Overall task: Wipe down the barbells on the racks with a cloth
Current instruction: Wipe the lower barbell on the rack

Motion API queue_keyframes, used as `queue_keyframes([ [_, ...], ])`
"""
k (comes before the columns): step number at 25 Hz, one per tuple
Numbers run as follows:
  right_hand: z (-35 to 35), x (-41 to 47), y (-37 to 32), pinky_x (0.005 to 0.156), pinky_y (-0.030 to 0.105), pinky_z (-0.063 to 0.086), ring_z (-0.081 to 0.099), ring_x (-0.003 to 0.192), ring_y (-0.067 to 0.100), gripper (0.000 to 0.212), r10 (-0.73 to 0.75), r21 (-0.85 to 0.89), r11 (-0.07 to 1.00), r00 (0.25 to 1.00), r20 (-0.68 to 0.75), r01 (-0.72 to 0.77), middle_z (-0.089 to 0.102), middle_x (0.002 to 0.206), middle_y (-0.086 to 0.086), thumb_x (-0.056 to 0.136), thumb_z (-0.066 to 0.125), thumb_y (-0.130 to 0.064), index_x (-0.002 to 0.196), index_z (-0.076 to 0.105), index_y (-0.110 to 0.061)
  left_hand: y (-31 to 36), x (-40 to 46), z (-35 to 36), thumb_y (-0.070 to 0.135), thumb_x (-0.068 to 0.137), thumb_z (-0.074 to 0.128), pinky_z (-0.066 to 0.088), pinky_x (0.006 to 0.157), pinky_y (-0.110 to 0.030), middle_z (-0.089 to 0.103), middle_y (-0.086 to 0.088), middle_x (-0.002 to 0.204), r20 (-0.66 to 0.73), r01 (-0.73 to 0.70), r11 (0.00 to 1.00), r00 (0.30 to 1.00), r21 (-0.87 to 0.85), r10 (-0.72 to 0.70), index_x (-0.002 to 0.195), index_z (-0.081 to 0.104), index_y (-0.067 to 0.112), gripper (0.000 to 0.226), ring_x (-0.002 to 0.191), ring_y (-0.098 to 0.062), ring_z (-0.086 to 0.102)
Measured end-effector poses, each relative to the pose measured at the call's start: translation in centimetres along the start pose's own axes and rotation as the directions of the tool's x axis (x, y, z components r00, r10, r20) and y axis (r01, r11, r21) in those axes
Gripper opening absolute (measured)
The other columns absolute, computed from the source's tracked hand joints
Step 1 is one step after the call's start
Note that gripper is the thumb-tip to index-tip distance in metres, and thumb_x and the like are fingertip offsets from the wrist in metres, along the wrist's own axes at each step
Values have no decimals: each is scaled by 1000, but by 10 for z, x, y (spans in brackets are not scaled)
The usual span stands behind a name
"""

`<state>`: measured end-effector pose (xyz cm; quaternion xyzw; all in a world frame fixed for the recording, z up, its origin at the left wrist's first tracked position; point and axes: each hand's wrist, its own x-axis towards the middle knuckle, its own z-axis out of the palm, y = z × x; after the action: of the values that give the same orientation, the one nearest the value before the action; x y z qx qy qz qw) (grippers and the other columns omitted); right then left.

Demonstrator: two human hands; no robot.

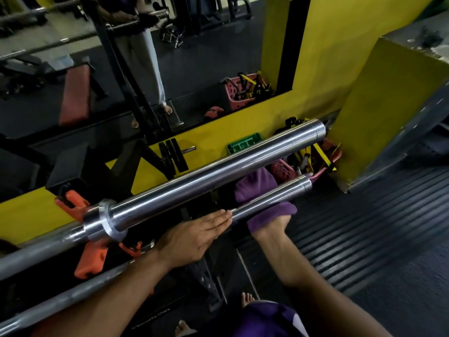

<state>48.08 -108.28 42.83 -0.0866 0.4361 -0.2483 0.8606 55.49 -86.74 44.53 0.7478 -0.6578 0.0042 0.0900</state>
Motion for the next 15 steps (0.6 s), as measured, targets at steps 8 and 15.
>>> queue_keyframes([
  [8,10,9,-46,80,40,60,74,94,29,55,-191,79,979,981,36,188,74,107,10,103,28,-49,117,69,-15,1,0,-3,20,103,42,20,123,-22,31,0,164,5,12,998,1000,56,-12,155,37,12,53,153,-9,21],
  [15,-19,-5,-1,40,24,48,55,40,21,47,-15,-133,991,993,120,31,52,48,2,100,25,-33,65,56,-24,12,-15,-32,16,100,58,37,117,-28,41,-1,159,-118,114,989,985,-94,-125,149,48,13,51,148,-11,35],
])
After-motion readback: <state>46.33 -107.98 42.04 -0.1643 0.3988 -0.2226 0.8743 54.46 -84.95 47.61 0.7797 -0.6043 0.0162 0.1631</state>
